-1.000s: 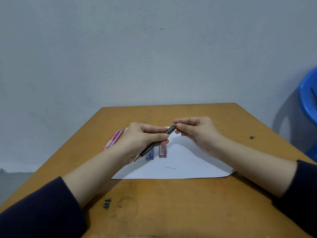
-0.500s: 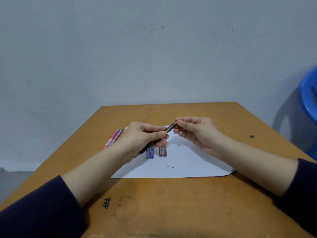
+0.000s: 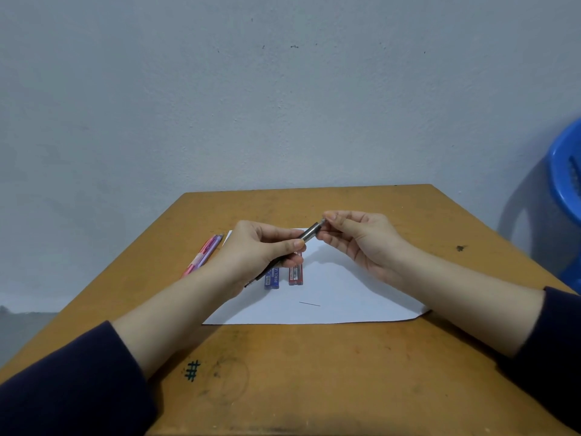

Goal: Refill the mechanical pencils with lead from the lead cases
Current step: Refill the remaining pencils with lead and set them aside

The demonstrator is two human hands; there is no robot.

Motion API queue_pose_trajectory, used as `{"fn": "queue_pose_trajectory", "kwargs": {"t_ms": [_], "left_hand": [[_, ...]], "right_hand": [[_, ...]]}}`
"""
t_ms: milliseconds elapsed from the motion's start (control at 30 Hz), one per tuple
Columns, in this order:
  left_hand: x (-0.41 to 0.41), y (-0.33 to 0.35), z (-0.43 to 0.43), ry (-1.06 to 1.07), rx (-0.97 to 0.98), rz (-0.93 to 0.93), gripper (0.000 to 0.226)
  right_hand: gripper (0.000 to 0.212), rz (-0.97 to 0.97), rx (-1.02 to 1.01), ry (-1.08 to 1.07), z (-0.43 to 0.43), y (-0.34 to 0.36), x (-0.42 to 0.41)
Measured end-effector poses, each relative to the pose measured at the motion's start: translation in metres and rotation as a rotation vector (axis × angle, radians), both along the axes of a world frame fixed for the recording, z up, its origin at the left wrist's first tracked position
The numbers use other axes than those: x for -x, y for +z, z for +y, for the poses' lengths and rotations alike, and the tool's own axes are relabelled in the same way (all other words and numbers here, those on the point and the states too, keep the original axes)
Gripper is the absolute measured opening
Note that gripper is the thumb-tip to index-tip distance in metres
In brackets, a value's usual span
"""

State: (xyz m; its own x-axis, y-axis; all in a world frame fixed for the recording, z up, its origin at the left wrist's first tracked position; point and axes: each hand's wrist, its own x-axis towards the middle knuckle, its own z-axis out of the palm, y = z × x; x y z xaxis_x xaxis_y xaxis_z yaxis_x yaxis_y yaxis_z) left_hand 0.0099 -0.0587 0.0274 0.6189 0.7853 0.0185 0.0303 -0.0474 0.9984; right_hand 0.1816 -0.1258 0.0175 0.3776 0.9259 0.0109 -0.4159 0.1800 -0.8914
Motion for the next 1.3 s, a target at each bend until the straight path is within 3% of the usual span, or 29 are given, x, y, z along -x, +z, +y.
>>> {"fn": "queue_pose_trajectory", "kwargs": {"t_ms": [100, 200, 400, 533, 600, 933, 1167, 1300], "left_hand": [[0.0, -0.001, 0.001, 0.008, 0.008, -0.005, 0.016], [0.0, 0.001, 0.003, 0.04, 0.023, -0.024, 0.013], [0.002, 0.002, 0.006, 0.084, 0.07, -0.075, 0.015], [0.002, 0.0, 0.007, 0.091, 0.093, -0.081, 0.014], [0.001, -0.001, 0.007, 0.084, 0.098, -0.082, 0.013], [0.0, -0.004, 0.009, 0.06, 0.112, -0.088, 0.017], [0.001, -0.005, 0.008, -0.004, 0.072, -0.044, 0.019], [0.0, -0.006, 0.007, -0.034, 0.038, -0.009, 0.021]], "right_hand": [[0.008, -0.006, 0.005, -0.009, 0.001, -0.002, -0.002], [0.005, -0.146, 0.014, -0.066, 0.005, -0.005, -0.006], [0.009, -0.92, 0.107, -0.095, 0.003, -0.008, -0.011], [0.012, -1.261, 0.152, -0.055, 0.003, -0.012, -0.008], [0.013, -1.341, 0.162, -0.04, 0.002, -0.012, -0.006], [0.024, -1.442, 0.191, -0.012, 0.0, -0.013, -0.005], [0.02, -1.008, 0.063, -0.191, 0.003, -0.008, -0.009], [0.011, -0.9, 0.019, -0.232, 0.003, -0.008, -0.01]]}}
